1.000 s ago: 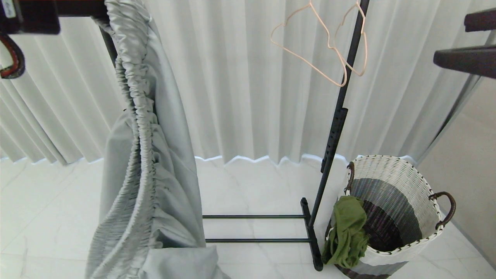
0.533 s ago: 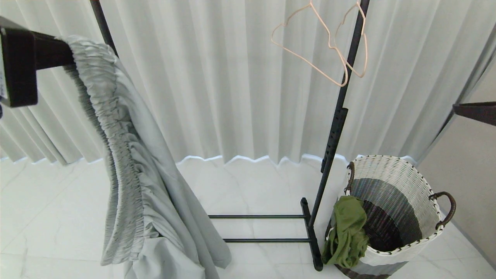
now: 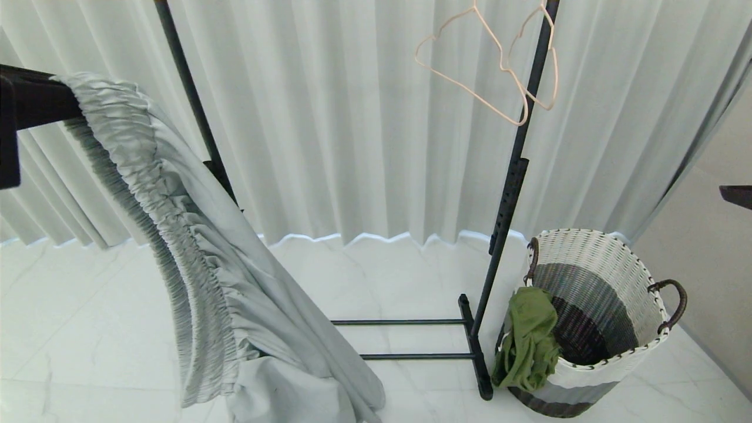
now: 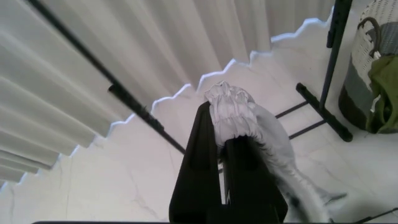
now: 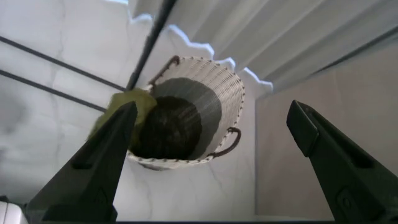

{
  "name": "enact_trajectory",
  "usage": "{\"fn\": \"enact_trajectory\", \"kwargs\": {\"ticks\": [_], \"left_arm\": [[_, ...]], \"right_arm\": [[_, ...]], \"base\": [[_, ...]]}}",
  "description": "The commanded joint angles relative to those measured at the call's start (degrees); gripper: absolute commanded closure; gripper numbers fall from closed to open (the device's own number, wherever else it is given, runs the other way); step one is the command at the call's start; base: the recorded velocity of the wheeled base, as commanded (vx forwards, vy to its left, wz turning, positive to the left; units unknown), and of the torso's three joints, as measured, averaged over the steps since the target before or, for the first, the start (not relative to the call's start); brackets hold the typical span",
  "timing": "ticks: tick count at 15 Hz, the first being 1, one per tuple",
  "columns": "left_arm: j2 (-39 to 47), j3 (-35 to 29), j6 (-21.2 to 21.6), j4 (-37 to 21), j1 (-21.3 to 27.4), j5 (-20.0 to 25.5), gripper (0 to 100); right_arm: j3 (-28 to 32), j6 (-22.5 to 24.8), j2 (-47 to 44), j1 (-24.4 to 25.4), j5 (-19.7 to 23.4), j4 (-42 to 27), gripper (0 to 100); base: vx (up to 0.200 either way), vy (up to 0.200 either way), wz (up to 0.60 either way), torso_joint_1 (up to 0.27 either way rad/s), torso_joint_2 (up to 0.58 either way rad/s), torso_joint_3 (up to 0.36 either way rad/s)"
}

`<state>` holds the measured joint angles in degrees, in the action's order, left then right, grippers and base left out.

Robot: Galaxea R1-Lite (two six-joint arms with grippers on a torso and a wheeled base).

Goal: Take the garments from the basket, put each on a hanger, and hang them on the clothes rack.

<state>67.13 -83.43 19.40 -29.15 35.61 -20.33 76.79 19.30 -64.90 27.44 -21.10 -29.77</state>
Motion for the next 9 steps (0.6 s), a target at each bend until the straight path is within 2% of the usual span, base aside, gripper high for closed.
{"fn": "enact_trajectory", "kwargs": {"ticks": [1, 3, 9], "left_arm": [[-0.07, 0.02, -0.06, -0.03, -0.01, -0.06, 100], [-0.07, 0.11, -0.06, -0.03, -0.01, -0.06, 100], [-0.25, 0.11, -0.06, -0.03, -0.01, -0.06, 100]], "right_arm": [[-0.15, 0.04, 0.30, -0.55, 0.01, -0.03, 0], [-0.15, 0.92, 0.30, -1.86, -0.08, 0.06, 0], [-0.59, 1.53, 0.22, -2.39, -0.52, 2.52, 0]], "base": [[-0.200, 0.200, 0.00, -0.002, 0.00, 0.012], [-0.200, 0.200, 0.00, -0.005, 0.00, 0.000], [0.000, 0.000, 0.00, 0.000, 0.00, 0.000]]}}
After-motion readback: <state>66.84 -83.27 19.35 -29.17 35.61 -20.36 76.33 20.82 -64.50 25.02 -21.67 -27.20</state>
